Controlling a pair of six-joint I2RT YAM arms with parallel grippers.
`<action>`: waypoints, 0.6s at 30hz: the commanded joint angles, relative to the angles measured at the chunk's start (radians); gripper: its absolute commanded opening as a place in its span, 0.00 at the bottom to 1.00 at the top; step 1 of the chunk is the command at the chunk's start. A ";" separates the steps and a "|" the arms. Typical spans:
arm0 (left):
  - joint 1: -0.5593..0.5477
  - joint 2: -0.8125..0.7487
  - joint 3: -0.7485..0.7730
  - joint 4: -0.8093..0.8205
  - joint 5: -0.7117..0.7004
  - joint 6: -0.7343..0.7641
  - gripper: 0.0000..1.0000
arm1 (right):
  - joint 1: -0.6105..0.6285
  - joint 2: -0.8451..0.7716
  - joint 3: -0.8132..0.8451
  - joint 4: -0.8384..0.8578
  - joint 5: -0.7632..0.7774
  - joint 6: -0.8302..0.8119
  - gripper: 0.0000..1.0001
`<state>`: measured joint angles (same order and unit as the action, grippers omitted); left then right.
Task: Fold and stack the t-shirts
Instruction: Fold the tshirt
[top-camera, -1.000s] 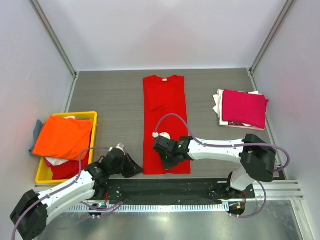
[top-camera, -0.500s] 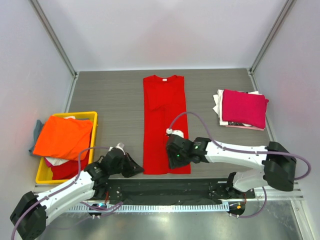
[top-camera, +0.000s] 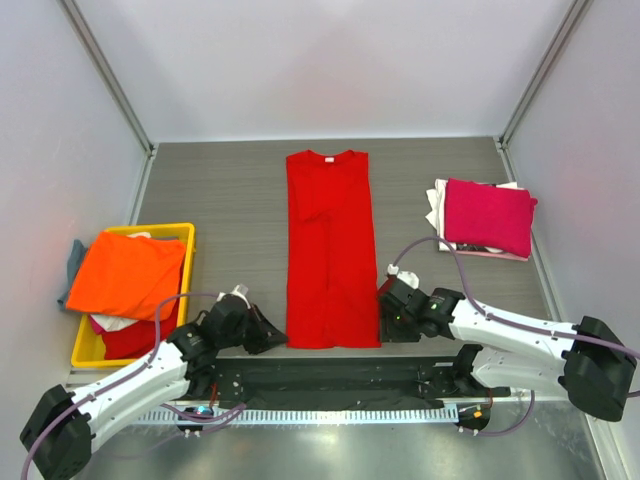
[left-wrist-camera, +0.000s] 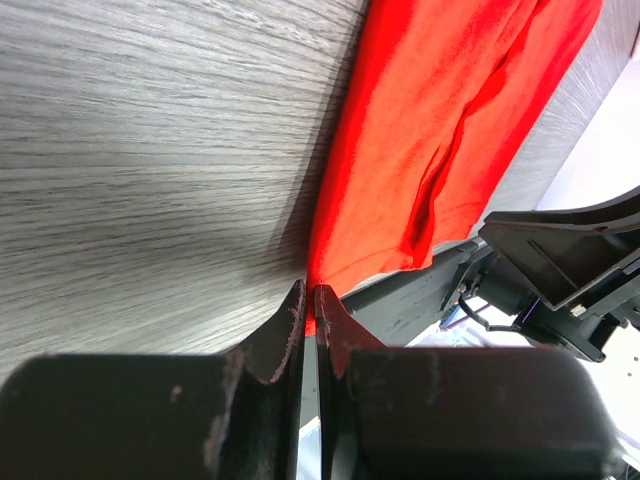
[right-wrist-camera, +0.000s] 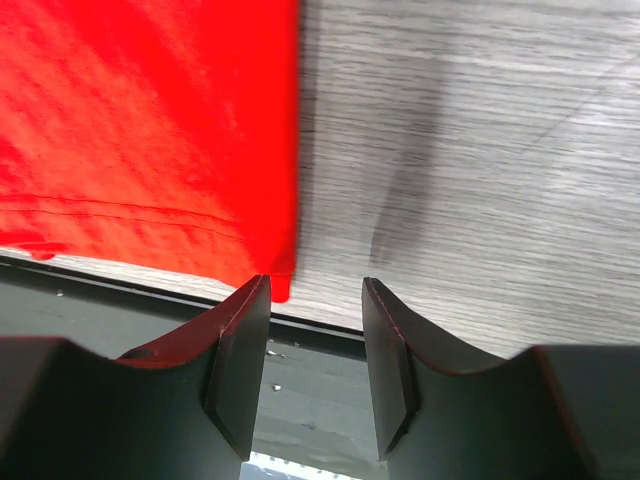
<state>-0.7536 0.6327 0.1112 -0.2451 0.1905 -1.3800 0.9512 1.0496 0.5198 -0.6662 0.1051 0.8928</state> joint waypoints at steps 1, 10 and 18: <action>-0.006 -0.001 0.038 -0.005 -0.011 0.006 0.07 | -0.006 0.009 0.002 0.062 -0.005 0.021 0.47; -0.006 -0.008 0.042 -0.013 -0.008 0.001 0.07 | -0.015 0.064 -0.040 0.181 -0.074 0.020 0.40; -0.004 -0.040 0.068 -0.034 -0.029 -0.022 0.07 | -0.019 0.015 -0.044 0.208 -0.124 0.032 0.01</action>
<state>-0.7536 0.6113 0.1207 -0.2680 0.1871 -1.3846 0.9382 1.1168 0.4736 -0.4763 0.0055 0.9138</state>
